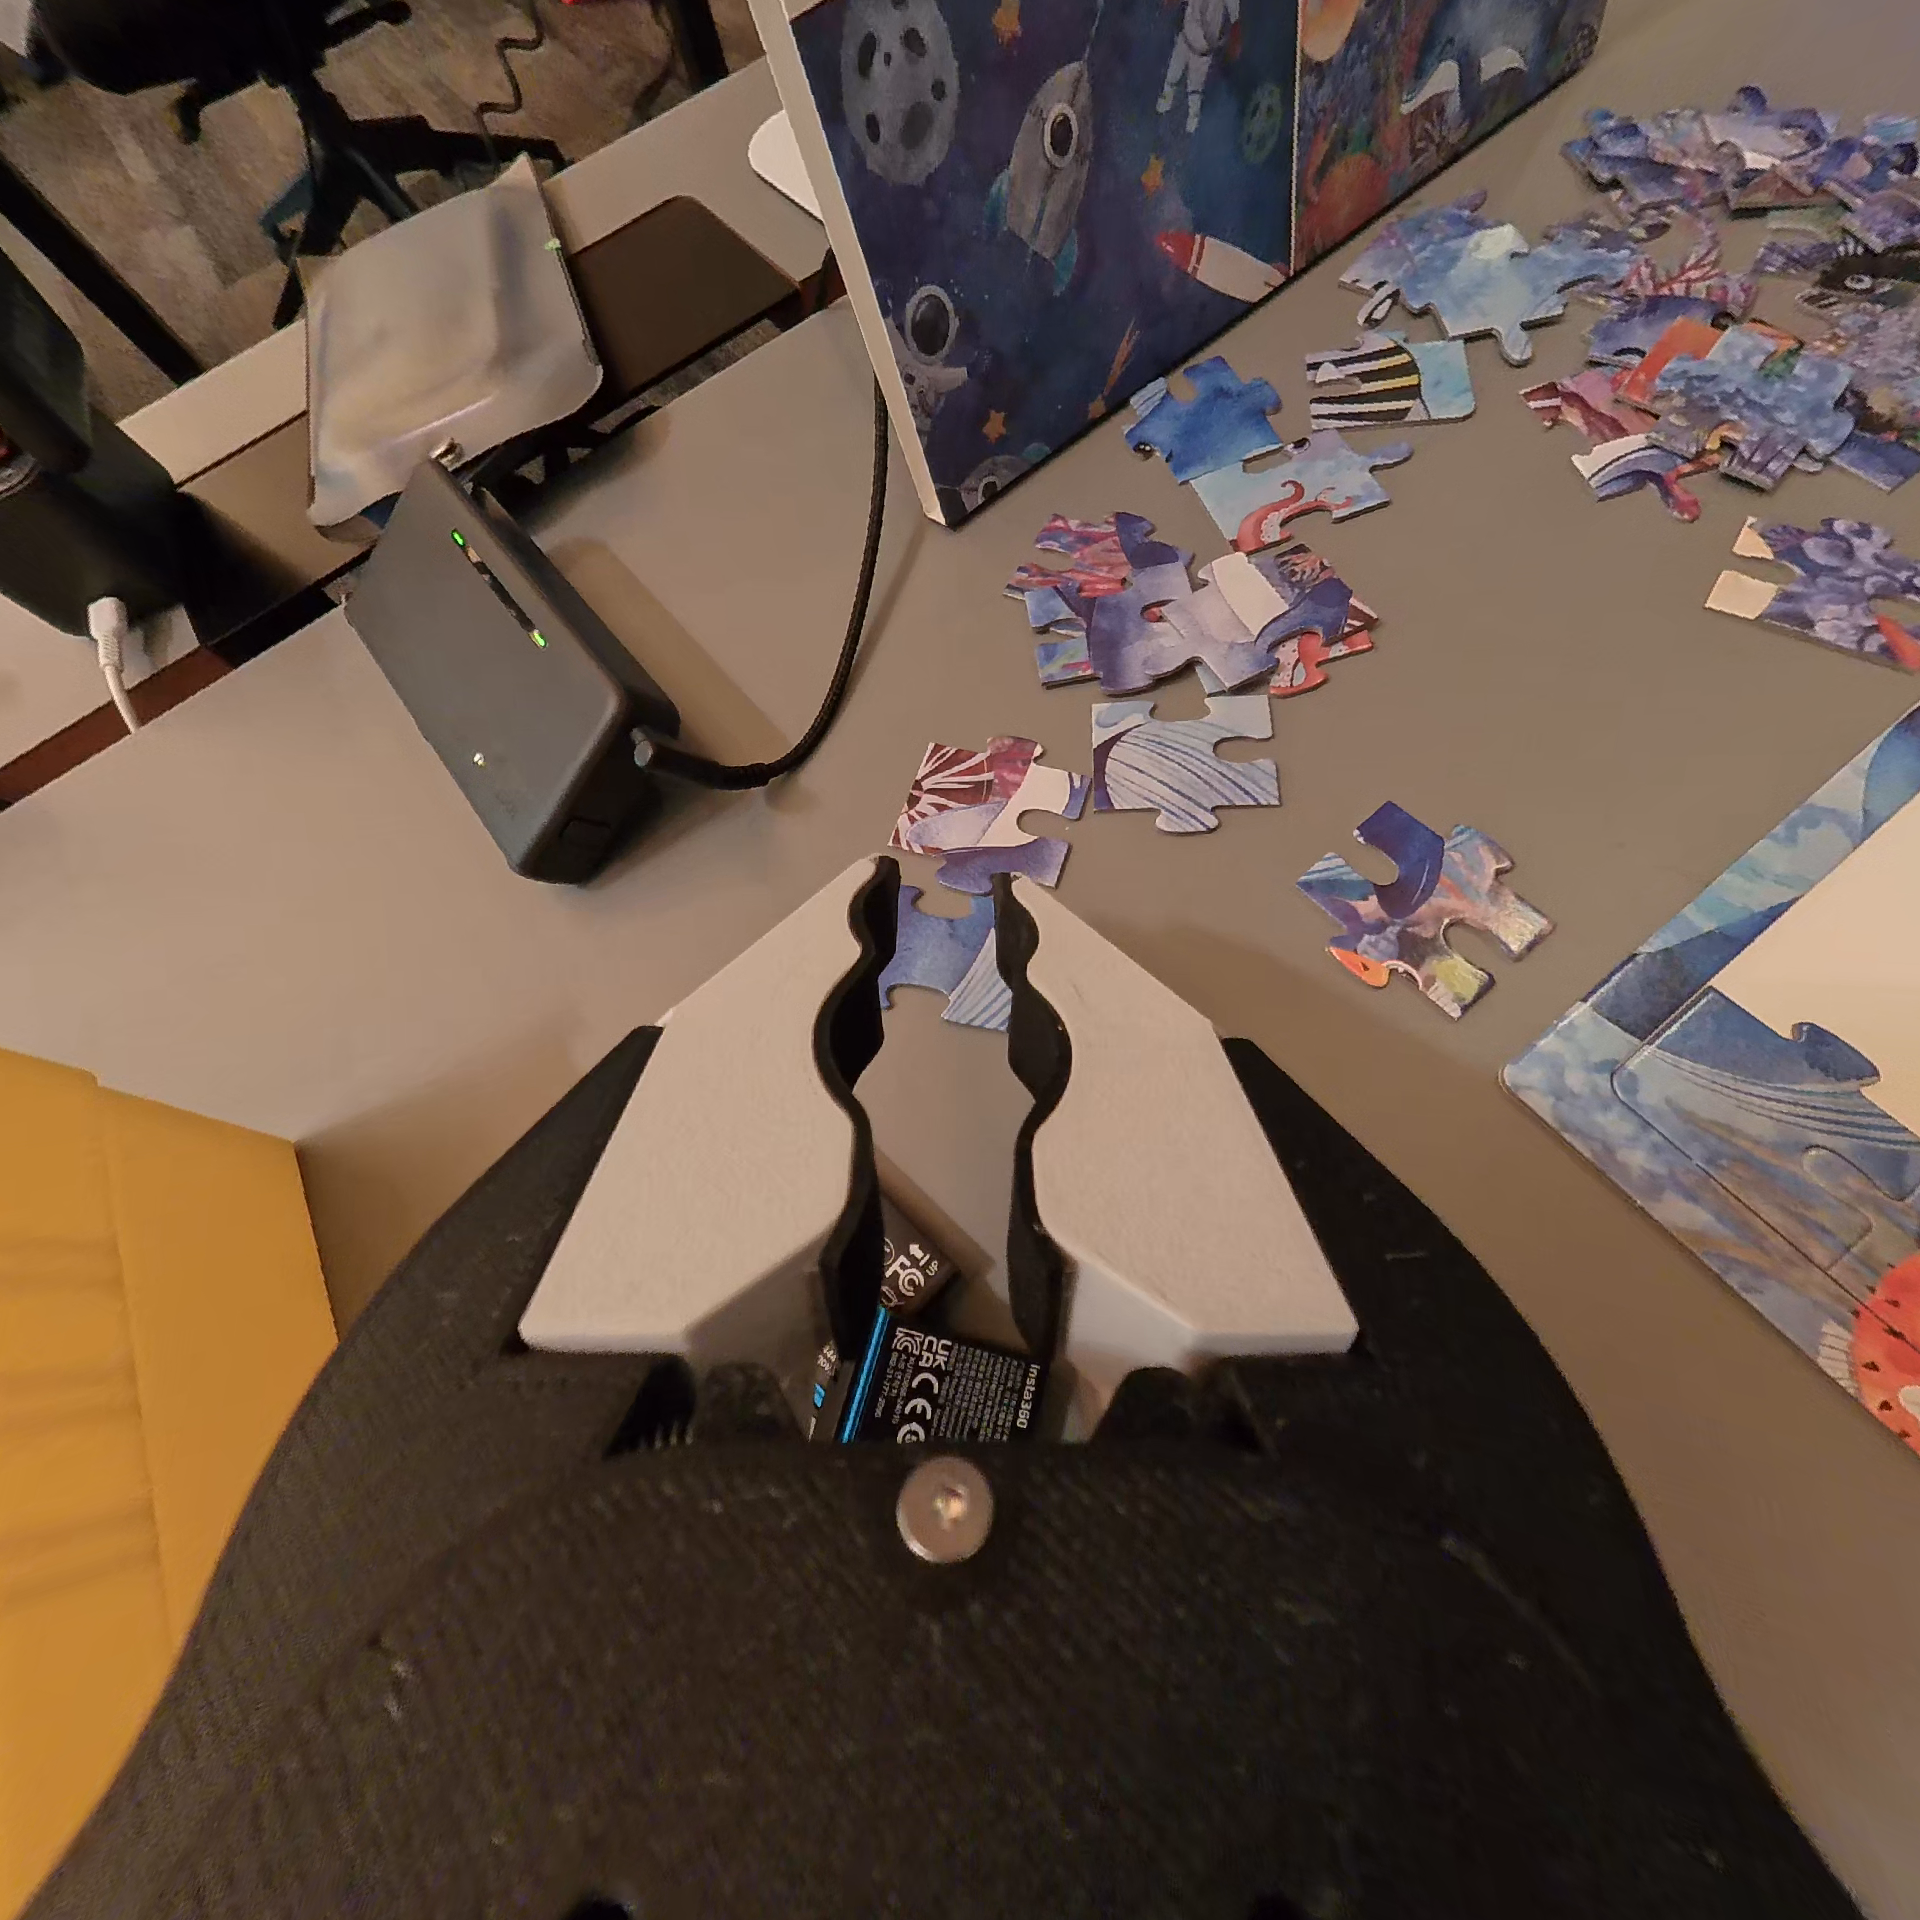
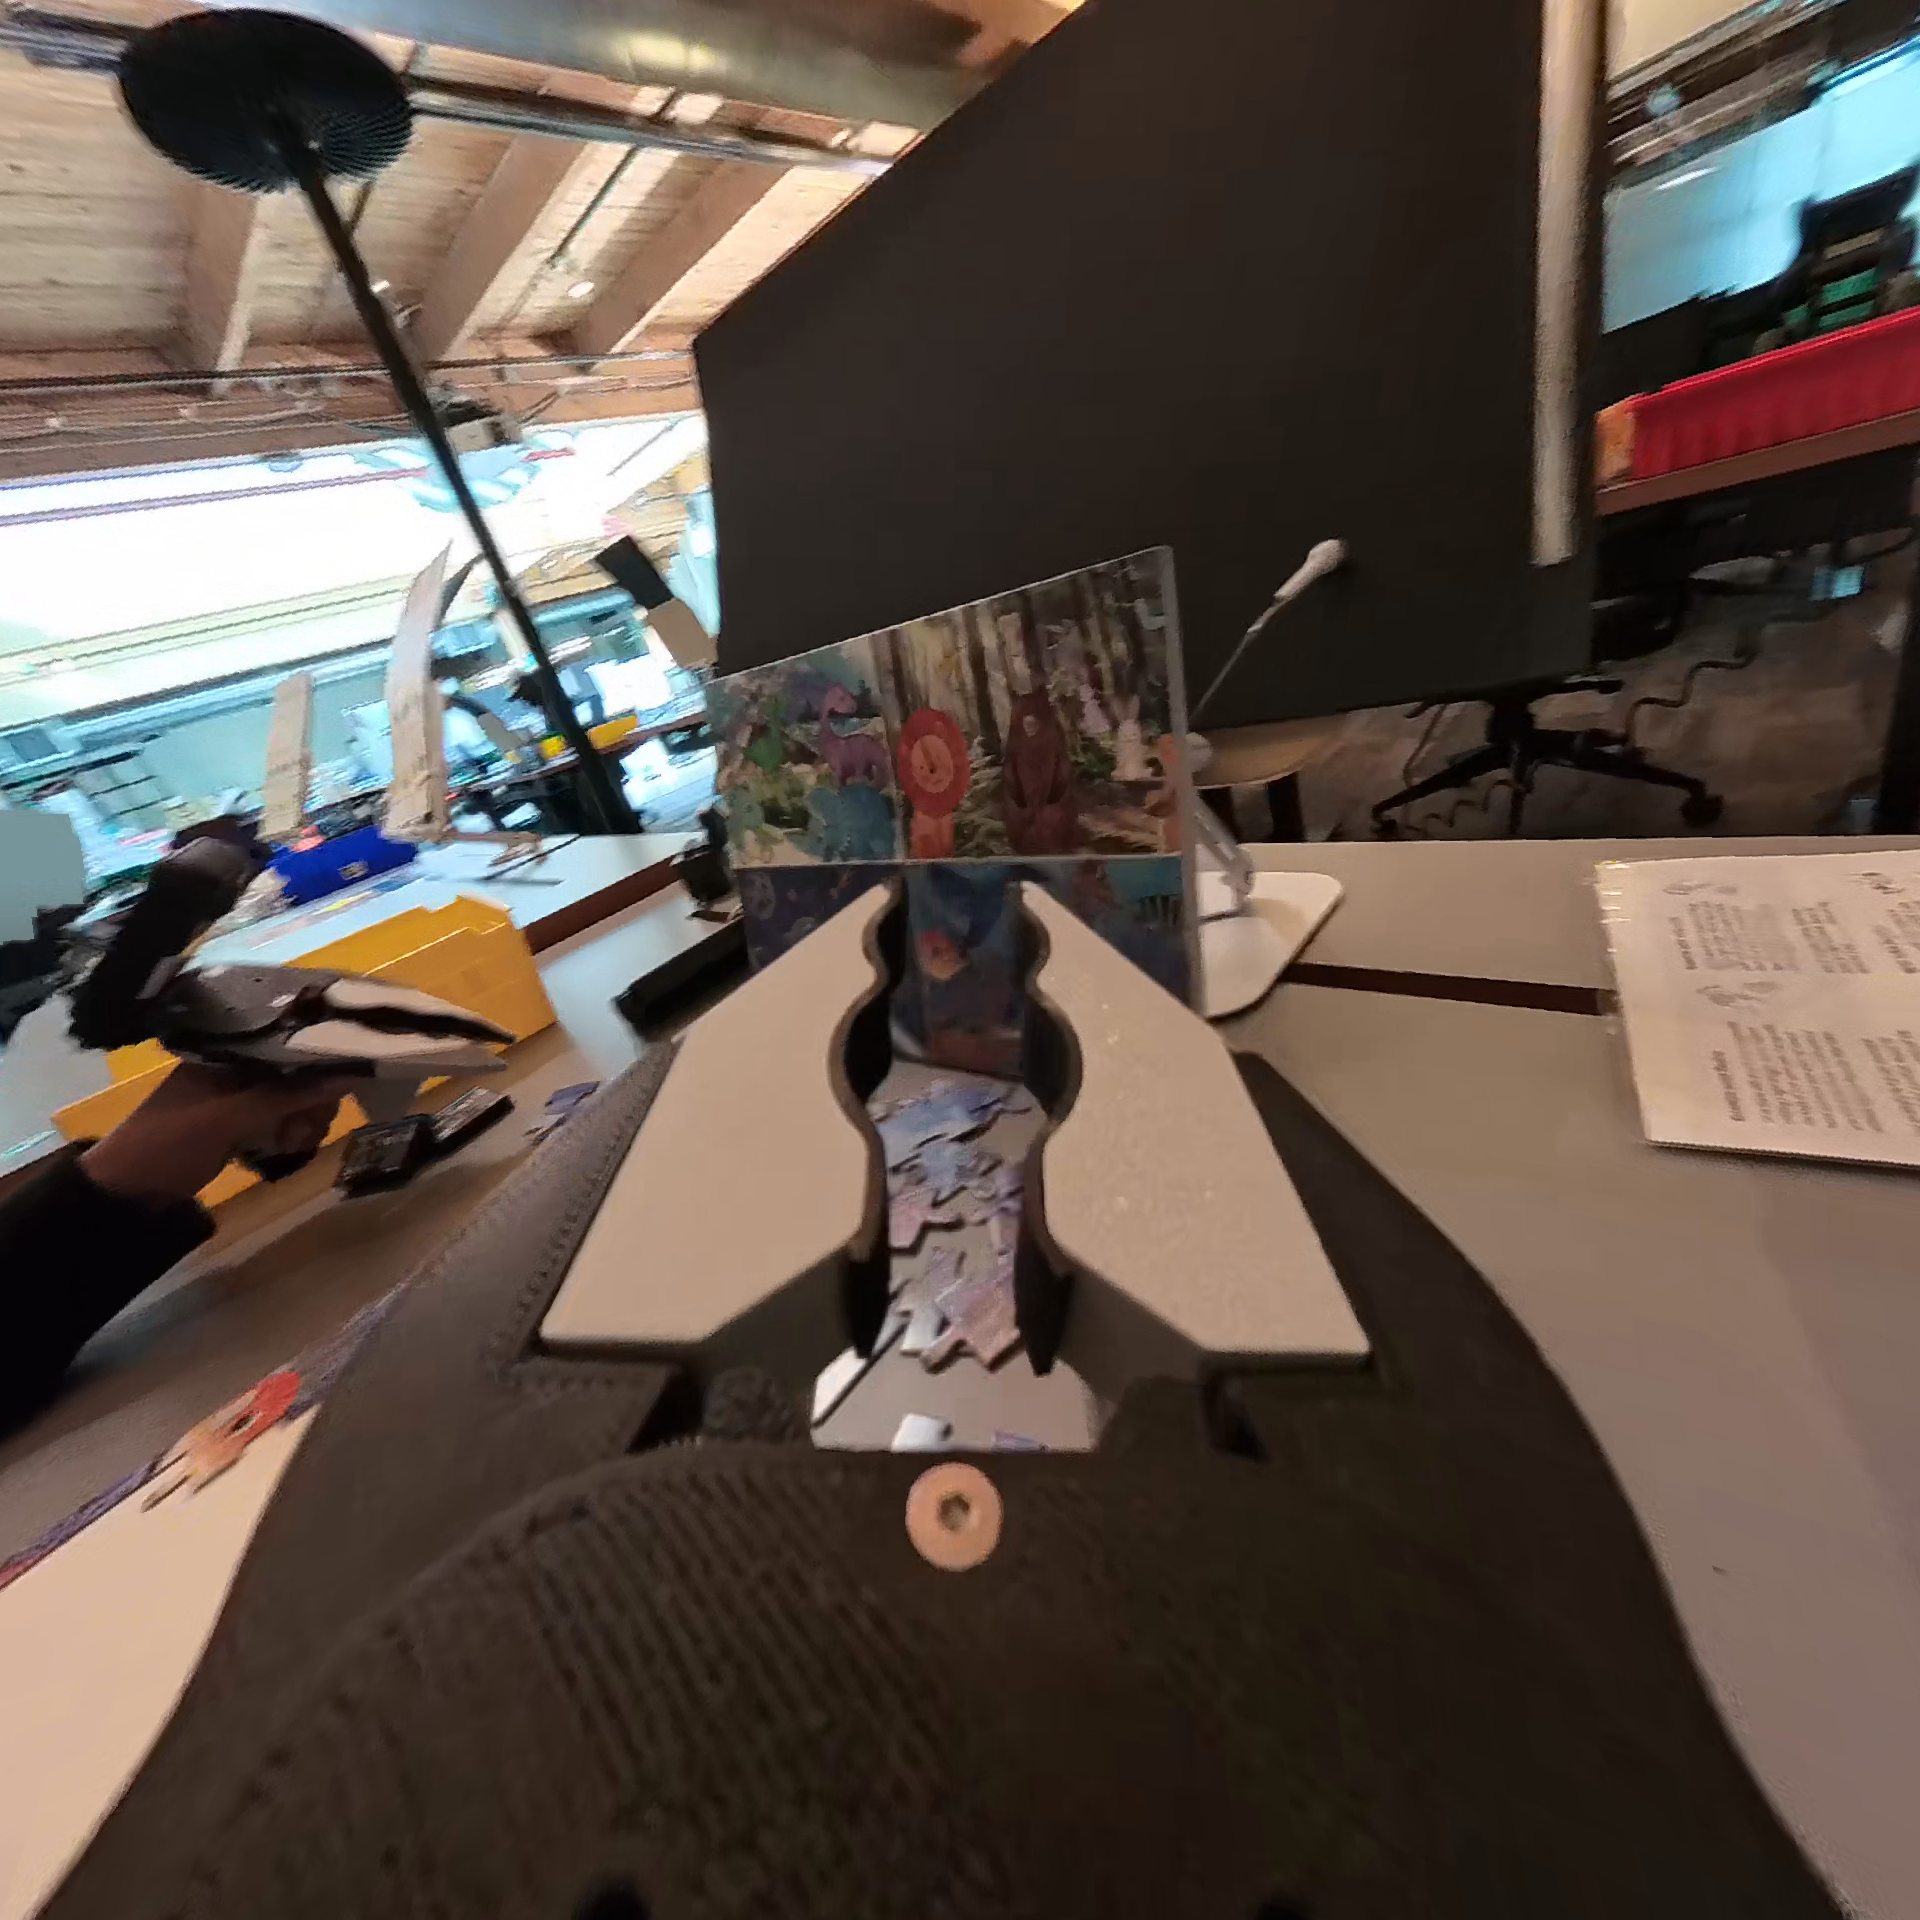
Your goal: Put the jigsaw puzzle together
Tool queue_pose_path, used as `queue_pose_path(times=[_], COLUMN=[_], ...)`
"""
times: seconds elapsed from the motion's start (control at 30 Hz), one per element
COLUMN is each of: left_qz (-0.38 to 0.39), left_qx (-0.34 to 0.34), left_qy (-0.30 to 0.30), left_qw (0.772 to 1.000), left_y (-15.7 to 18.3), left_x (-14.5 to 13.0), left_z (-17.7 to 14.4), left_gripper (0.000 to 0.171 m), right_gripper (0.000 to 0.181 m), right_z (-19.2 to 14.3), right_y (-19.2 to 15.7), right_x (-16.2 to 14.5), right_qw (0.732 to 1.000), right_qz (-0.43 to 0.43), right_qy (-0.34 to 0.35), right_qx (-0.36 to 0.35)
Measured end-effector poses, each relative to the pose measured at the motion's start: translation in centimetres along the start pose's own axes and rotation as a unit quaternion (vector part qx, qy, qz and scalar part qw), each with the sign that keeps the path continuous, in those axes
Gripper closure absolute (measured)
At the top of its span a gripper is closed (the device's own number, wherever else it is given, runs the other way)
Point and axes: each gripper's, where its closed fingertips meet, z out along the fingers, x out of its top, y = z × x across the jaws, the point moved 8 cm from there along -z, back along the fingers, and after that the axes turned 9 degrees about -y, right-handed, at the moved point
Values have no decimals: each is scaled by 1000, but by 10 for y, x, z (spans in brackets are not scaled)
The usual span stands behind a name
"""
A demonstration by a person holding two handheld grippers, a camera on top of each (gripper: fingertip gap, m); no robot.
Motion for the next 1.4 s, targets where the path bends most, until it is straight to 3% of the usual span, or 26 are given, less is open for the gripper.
queue_pose_path(times=[0.2,0.33,0.4,0.57,0.8,1.33,1.4], left_qz=[1,3,4,5,10,14,14], left_qx=[0,0,0,1,2,3,4], left_qy=[-2,-2,-3,-4,-10,-14,-15], left_qw=[1000,1000,1000,1000,1000,1000,1000], left_y=[0,1,1,1,2,3,3], left_x=[0,0,0,-1,-1,-2,-2], left_z=[0,1,1,1,2,3,4], left_gripper=[156,156,156,156,156,155,155], right_gripper=[143,123,121,122,117,149,140], right_z=[18,45,59,75,79,70,70], right_y=[-25,-41,-47,-53,-50,-49,-49], right_x=[-18,-62,-86,-121,-130,-127,-125], right_qw=[987,953,932,896,878,868,873], right_qz=[-52,-99,-109,-152,-198,-200,-206], right_qy=[-104,-253,-317,-401,-431,-448,-434], right_qx=[107,132,136,115,60,83,80])
